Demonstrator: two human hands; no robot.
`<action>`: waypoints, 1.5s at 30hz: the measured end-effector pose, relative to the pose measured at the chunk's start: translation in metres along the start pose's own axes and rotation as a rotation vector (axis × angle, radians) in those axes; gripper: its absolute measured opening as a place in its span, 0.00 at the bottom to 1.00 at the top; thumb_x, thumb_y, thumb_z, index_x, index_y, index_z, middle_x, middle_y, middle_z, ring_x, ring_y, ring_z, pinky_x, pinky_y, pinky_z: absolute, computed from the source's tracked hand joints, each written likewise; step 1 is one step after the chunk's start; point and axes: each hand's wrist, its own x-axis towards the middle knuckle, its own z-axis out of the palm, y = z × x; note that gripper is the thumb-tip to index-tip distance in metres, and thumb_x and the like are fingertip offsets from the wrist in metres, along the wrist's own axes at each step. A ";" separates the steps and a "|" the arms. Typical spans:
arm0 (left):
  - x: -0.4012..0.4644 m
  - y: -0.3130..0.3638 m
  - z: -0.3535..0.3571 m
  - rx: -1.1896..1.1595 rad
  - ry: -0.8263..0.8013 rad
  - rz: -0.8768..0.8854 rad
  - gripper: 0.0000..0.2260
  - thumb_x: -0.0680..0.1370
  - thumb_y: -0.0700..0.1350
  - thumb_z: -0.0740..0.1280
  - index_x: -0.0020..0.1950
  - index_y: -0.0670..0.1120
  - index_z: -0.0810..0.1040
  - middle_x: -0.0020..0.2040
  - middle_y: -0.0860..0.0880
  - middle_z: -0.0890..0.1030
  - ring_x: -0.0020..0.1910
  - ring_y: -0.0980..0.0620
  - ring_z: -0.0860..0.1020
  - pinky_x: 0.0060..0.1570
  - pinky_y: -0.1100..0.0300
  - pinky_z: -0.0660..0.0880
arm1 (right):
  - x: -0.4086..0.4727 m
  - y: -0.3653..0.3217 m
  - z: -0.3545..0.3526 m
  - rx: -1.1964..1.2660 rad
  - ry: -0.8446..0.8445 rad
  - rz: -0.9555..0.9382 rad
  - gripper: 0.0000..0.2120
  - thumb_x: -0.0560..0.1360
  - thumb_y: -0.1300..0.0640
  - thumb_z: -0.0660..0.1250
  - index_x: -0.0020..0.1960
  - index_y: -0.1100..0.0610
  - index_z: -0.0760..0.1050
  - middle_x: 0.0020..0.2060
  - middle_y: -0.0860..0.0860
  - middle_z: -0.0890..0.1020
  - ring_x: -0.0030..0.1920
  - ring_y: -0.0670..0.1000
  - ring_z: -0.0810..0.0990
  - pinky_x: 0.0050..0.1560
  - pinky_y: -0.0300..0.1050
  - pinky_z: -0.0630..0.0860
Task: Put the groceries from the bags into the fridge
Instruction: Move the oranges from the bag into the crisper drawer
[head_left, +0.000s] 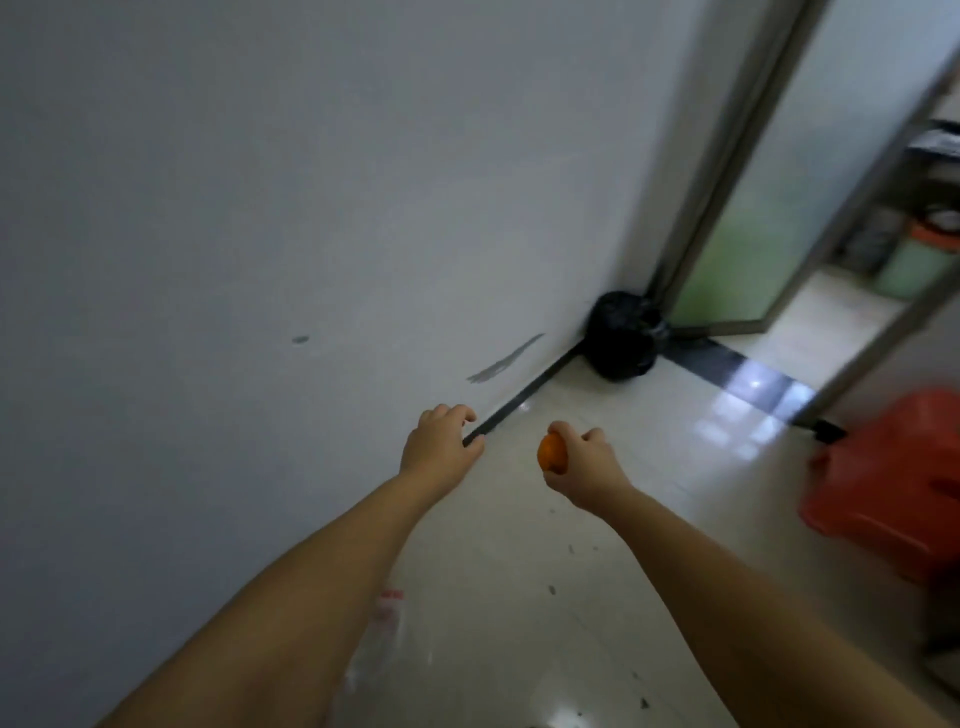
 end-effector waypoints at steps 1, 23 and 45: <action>-0.006 0.020 -0.001 0.014 -0.012 0.055 0.15 0.78 0.50 0.63 0.63 0.46 0.73 0.60 0.46 0.75 0.60 0.47 0.71 0.57 0.52 0.72 | -0.018 0.008 -0.016 -0.004 0.047 0.025 0.31 0.73 0.54 0.69 0.72 0.46 0.58 0.65 0.57 0.63 0.61 0.60 0.68 0.58 0.53 0.75; -0.331 0.518 0.253 0.344 -0.378 1.024 0.17 0.79 0.54 0.58 0.63 0.48 0.73 0.61 0.46 0.75 0.61 0.45 0.72 0.60 0.52 0.68 | -0.566 0.394 -0.222 -0.165 0.548 0.812 0.32 0.74 0.53 0.67 0.73 0.45 0.56 0.68 0.57 0.59 0.66 0.61 0.63 0.59 0.55 0.74; -0.366 0.924 0.439 0.298 -0.336 1.273 0.25 0.82 0.56 0.51 0.77 0.49 0.54 0.79 0.47 0.52 0.78 0.48 0.46 0.76 0.44 0.45 | -0.662 0.697 -0.447 -0.256 0.753 0.906 0.33 0.75 0.54 0.67 0.74 0.45 0.54 0.69 0.56 0.58 0.68 0.60 0.62 0.62 0.55 0.73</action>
